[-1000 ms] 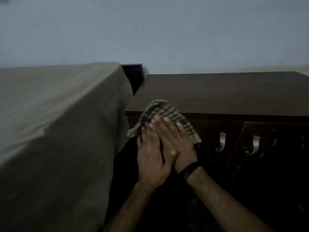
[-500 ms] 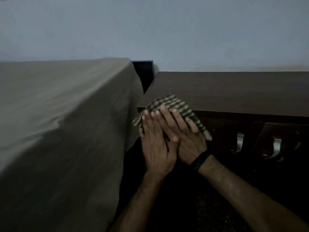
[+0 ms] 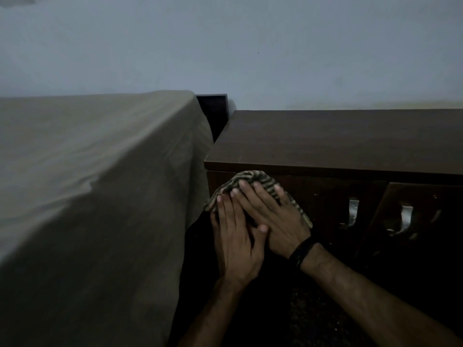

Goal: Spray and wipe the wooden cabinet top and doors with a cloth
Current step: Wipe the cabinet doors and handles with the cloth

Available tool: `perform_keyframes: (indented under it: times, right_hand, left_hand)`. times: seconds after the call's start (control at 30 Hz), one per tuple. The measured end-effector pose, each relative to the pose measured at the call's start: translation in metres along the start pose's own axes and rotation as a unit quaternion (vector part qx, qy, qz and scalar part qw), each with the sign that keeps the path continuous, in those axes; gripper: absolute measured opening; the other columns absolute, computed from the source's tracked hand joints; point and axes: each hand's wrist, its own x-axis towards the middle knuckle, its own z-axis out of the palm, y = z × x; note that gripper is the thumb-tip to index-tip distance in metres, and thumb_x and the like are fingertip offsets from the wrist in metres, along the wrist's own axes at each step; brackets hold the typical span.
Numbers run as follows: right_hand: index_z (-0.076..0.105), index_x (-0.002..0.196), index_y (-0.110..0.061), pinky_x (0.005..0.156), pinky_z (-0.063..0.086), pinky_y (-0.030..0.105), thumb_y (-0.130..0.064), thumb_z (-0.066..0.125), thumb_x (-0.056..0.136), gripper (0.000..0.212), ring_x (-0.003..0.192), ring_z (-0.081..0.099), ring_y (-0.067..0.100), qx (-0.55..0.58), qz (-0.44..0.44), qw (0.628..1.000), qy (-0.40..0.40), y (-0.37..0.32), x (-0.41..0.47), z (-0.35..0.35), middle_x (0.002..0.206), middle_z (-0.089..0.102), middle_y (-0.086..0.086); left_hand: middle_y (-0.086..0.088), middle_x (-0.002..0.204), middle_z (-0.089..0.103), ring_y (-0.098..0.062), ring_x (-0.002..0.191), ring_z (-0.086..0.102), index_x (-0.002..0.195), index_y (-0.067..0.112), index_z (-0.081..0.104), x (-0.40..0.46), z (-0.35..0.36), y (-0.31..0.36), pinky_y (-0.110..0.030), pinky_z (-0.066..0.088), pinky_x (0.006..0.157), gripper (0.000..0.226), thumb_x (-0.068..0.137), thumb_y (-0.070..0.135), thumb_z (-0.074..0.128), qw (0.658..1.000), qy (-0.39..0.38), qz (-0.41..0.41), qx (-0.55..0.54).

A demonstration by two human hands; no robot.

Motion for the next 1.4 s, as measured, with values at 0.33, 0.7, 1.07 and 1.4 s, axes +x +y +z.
perform_keyframes:
  times: [0.33, 0.7, 1.07, 1.4]
  right_hand:
    - [0.009, 0.158, -0.011, 0.123, -0.008, 0.044, -0.044, 0.048, 0.094, 0.082, 0.153, 0.002, 0.022, 0.002, -0.059, 0.998, 0.006, 0.016, 0.011, -0.010, 0.166, 0.002, 0.006]
    - [0.002, 0.159, -0.016, 0.123, -0.008, 0.039, -0.039, 0.040, 0.101, 0.073, 0.152, -0.010, 0.017, 0.067, 0.025, 0.997, -0.011, 0.065, -0.029, -0.025, 0.165, -0.014, 0.002]
    - [-0.015, 0.155, -0.006, 0.119, -0.015, 0.048, -0.044, 0.037, 0.099, 0.085, 0.149, -0.023, 0.025, 0.046, 0.083, 0.991, -0.091, 0.065, -0.044, -0.047, 0.161, -0.027, 0.011]
    - [-0.022, 0.152, -0.005, 0.116, -0.022, 0.049, -0.047, 0.032, 0.101, 0.086, 0.145, -0.033, 0.029, 0.029, 0.074, 0.989, -0.127, 0.066, -0.041, -0.050, 0.158, -0.034, 0.014]
  left_hand:
    - [-0.007, 0.164, -0.012, -0.018, 0.153, -0.014, 0.154, 0.005, -0.007, 0.010, -0.006, -0.002, -0.040, -0.003, 0.123, 0.088, 0.097, 0.069, 0.012, 1.000, -0.011, -0.001, 0.005]
    - [-0.007, 0.161, -0.025, -0.019, 0.151, -0.022, 0.153, 0.014, -0.021, 0.007, -0.007, 0.052, -0.037, -0.014, 0.121, 0.092, 0.093, 0.074, 0.013, 0.990, -0.092, 0.060, 0.084]
    - [0.001, 0.164, -0.018, -0.010, 0.150, -0.021, 0.156, 0.018, -0.015, 0.031, -0.087, 0.059, -0.036, 0.004, 0.125, 0.095, 0.090, 0.079, 0.014, 0.920, -0.272, 0.186, 0.210]
    - [-0.004, 0.164, -0.020, -0.016, 0.149, -0.024, 0.156, 0.013, -0.017, 0.034, -0.090, 0.077, -0.037, -0.007, 0.124, 0.103, 0.082, 0.082, 0.003, 0.894, -0.306, 0.149, 0.290]
